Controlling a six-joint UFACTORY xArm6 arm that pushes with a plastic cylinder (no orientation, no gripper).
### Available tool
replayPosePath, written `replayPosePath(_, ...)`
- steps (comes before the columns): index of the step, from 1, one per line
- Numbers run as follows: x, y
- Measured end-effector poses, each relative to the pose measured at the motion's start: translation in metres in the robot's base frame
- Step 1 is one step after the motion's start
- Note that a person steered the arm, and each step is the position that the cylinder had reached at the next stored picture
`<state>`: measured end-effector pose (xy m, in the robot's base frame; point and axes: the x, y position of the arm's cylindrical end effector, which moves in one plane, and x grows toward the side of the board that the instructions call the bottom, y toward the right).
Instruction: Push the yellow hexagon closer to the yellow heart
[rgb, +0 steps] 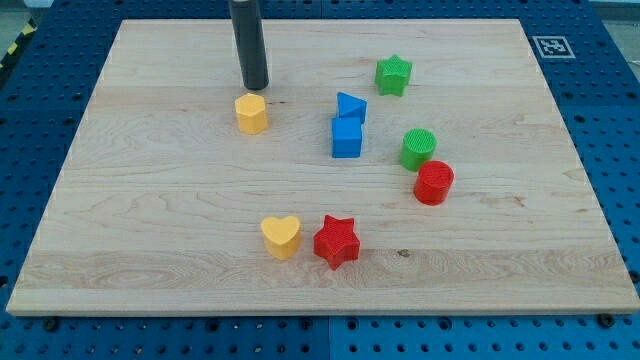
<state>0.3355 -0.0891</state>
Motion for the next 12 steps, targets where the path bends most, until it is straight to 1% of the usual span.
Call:
replayPosePath(1, 0.030, 0.009)
replayPosePath(2, 0.054, 0.040)
replayPosePath(3, 0.053, 0.041)
replayPosePath(4, 0.027, 0.022)
replayPosePath(5, 0.024, -0.020)
replayPosePath(6, 0.039, -0.024)
replayPosePath(7, 0.043, 0.017)
replayPosePath(8, 0.047, 0.036)
replayPosePath(9, 0.049, 0.030)
replayPosePath(10, 0.049, 0.019)
replayPosePath(12, 0.048, -0.035)
